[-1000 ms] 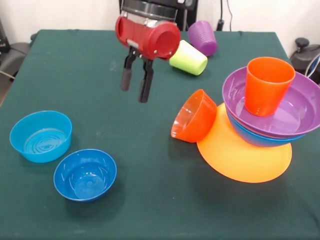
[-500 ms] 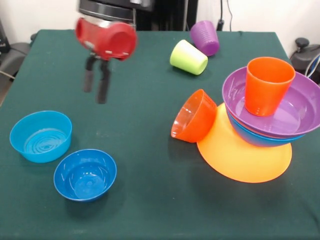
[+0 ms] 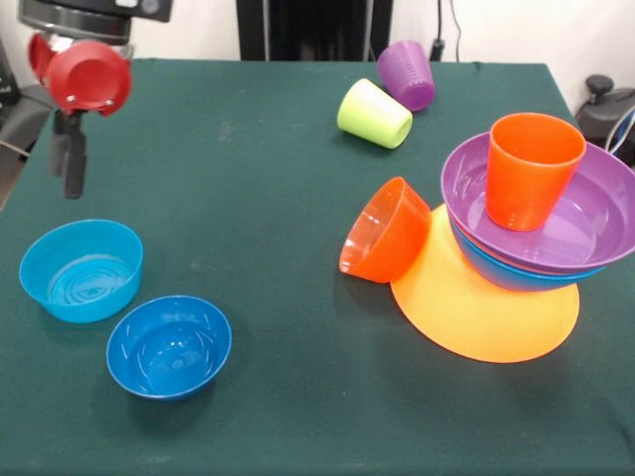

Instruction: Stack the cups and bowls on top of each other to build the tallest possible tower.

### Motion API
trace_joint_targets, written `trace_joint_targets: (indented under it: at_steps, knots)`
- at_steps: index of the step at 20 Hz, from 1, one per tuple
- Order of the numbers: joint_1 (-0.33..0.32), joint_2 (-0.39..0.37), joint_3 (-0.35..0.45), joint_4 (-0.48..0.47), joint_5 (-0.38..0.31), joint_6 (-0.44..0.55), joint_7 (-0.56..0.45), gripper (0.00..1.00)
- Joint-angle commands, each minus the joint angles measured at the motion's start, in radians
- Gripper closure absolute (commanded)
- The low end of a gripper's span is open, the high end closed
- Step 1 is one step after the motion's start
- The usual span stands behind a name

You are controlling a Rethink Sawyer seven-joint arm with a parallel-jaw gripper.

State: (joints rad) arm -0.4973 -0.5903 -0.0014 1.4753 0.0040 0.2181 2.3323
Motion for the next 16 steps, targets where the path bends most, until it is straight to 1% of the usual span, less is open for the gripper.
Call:
trace_joint_targets:
  at_steps: [1, 5, 9, 14, 16]
  knots:
    - [-0.024, 0.075, 0.190, -0.004, -0.154, 0.030, -0.189, 0.00]
    - [-0.042, 0.083, 0.200, 0.006, -0.196, 0.039, -0.174, 0.00]
    - [-0.067, 0.094, 0.224, 0.028, -0.233, 0.007, -0.148, 0.00]
    - [-0.092, 0.117, 0.255, 0.023, -0.268, -0.024, -0.125, 0.00]
    - [-0.101, 0.122, 0.265, 0.013, -0.279, -0.017, -0.125, 0.00]
